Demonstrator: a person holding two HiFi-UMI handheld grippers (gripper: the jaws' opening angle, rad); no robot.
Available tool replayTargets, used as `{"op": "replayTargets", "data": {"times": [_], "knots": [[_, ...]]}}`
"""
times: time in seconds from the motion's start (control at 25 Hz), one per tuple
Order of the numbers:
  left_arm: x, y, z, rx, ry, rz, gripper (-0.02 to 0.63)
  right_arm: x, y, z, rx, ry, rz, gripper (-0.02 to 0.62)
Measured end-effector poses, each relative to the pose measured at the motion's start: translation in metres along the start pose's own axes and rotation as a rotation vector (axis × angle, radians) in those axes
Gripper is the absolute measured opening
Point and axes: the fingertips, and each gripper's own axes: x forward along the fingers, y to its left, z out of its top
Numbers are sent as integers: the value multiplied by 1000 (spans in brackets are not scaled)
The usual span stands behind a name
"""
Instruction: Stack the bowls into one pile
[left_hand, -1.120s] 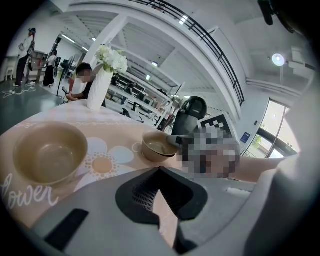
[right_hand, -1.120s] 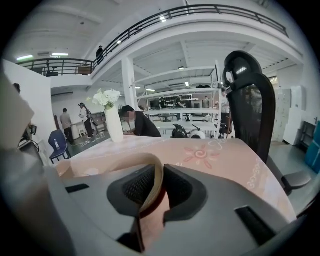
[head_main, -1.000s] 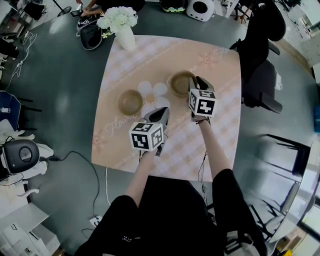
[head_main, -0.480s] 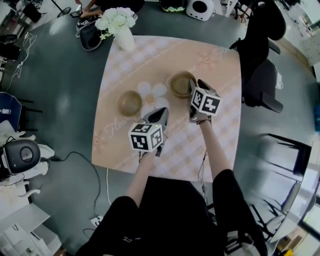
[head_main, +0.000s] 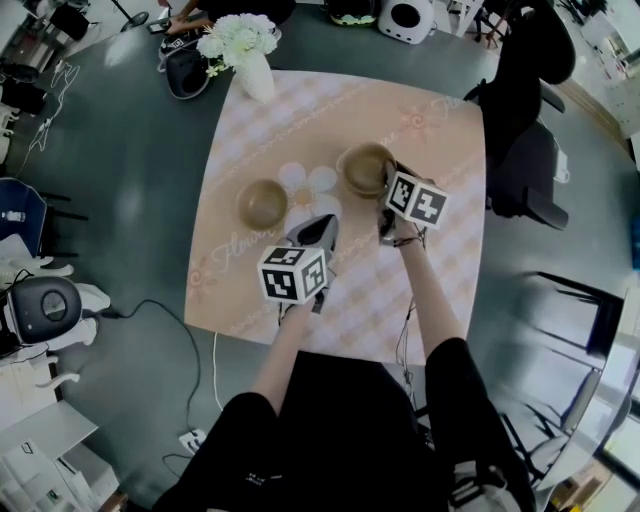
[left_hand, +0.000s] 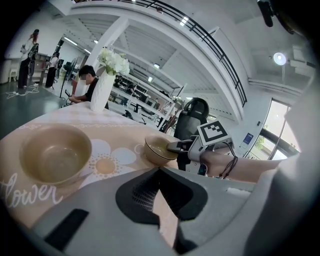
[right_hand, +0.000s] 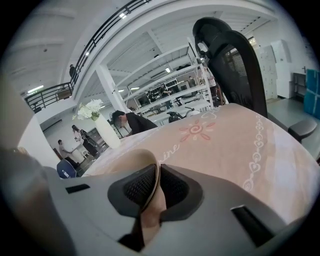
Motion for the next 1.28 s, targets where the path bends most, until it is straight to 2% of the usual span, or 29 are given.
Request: {"op": "replayTargets", "data": {"times": [0.32,0.76,1.28], "knots": [[-14,1,4,7,-27,25,-3,-9,2,-2,26,12,9,21],[-51,-4,5,10,-117,69,-3,-34,29,-1,32,-3,98,20],[-120,15,-7,5,-188,209,-3,-55,90,-8,-9,5,246,20]]}}
